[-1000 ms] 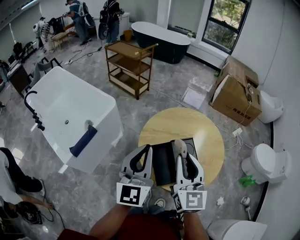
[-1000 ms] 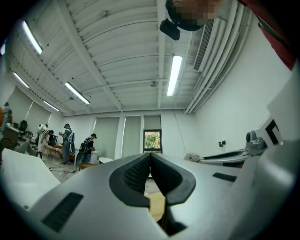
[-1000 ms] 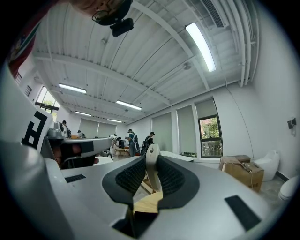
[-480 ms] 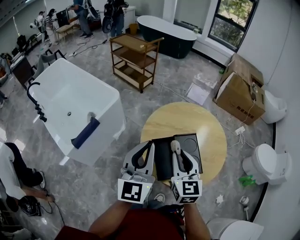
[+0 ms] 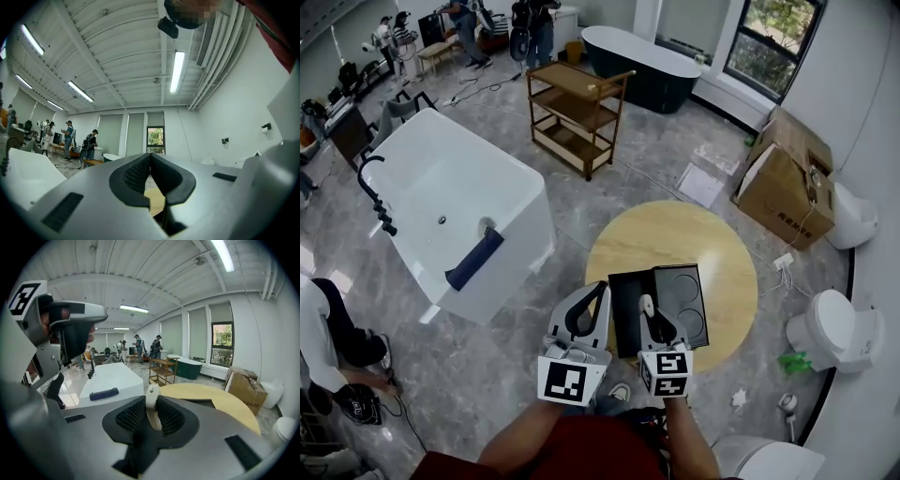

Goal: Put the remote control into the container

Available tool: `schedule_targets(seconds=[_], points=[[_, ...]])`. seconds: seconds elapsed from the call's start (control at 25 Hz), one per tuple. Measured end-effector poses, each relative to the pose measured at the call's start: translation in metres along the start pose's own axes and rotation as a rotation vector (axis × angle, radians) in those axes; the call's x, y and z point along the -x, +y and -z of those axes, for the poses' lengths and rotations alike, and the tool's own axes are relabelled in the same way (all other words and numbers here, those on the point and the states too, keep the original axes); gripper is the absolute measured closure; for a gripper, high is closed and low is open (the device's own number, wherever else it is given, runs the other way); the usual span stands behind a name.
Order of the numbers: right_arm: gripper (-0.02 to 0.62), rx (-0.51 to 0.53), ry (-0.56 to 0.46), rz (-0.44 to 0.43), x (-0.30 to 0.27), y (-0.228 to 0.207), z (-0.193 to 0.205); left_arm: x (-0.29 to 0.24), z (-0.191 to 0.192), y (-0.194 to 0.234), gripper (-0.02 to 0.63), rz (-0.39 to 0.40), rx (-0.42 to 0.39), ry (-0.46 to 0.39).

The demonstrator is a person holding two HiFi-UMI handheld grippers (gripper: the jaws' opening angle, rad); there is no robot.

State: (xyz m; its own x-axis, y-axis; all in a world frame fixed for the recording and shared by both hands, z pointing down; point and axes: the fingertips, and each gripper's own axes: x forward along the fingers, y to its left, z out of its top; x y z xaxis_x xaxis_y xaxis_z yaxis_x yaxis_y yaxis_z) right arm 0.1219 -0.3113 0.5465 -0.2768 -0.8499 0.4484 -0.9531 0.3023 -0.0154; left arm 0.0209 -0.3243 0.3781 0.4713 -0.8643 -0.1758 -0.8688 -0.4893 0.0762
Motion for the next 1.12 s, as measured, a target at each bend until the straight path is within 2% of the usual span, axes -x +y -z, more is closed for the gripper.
schedule_targets(seconds=[0.32, 0.72, 1.12], points=[[0.499, -0.017, 0.127, -0.014, -0.015, 0.003, 0.038, 0.001, 0.009, -0.001, 0.591, -0.004, -0.004, 0.009], [0.499, -0.045, 0.231, 0.004, -0.052, -0.01, 0.07, 0.0, 0.012, 0.006, 0.591, -0.017, -0.012, 0.012], [0.499, -0.042, 0.215, 0.009, -0.074, -0.016, 0.063, 0.0, 0.013, 0.006, 0.591, -0.023, -0.019, 0.018]])
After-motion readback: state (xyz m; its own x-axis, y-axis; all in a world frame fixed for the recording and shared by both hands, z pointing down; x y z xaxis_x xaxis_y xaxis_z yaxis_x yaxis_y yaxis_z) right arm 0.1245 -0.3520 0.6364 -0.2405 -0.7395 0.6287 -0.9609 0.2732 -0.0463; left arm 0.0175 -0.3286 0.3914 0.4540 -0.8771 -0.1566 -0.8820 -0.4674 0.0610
